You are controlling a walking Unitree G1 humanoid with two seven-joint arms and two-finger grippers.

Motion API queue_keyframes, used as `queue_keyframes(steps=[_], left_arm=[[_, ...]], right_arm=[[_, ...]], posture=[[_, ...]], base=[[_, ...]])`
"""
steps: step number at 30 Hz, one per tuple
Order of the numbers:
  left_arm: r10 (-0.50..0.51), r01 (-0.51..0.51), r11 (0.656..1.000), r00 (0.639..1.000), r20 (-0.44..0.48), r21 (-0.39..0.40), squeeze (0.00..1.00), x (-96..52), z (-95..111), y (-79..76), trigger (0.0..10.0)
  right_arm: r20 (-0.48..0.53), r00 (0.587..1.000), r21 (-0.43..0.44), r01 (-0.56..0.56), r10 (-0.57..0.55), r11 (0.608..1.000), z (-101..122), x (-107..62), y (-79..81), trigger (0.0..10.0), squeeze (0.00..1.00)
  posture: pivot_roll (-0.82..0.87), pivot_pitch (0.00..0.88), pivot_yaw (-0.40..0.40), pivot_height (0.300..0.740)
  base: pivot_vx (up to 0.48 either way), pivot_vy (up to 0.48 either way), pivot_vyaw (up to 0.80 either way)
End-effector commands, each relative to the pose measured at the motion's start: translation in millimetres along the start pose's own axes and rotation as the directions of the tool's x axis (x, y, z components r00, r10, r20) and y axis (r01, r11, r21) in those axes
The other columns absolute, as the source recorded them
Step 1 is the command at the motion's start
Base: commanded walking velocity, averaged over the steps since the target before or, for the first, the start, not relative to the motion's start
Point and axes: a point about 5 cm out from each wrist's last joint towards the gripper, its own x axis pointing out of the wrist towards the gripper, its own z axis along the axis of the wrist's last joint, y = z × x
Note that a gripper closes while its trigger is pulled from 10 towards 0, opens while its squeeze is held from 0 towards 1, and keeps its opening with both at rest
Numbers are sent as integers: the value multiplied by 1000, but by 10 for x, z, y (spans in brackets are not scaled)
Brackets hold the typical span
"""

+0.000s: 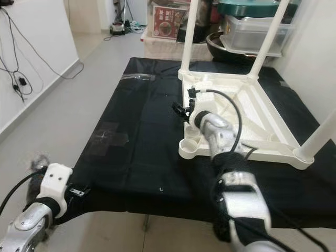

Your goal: Building children table

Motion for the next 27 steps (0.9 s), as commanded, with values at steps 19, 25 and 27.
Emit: queue_keyframes(steps=[19,25,27], left_arm=[[172,-165,985,972,159,-59,0,-48,301,-74,10000],[161,-144,985,967,196,-99,0,-68,384,-78,10000],[160,-141,985,967,199,-103,0,-64,395,-73,10000]], right_arm=[[261,963,-56,91,-73,994,-104,-396,524,10000,0],[291,955,-90,81,-51,993,-25,-431,647,10000,0],[291,956,-91,79,-49,993,-19,-422,662,10000,0]], posture=[[27,0,-41,740],[33,0,-42,740],[33,0,-42,740]], base=[[0,0,0],[186,0,0],[401,0,0]])
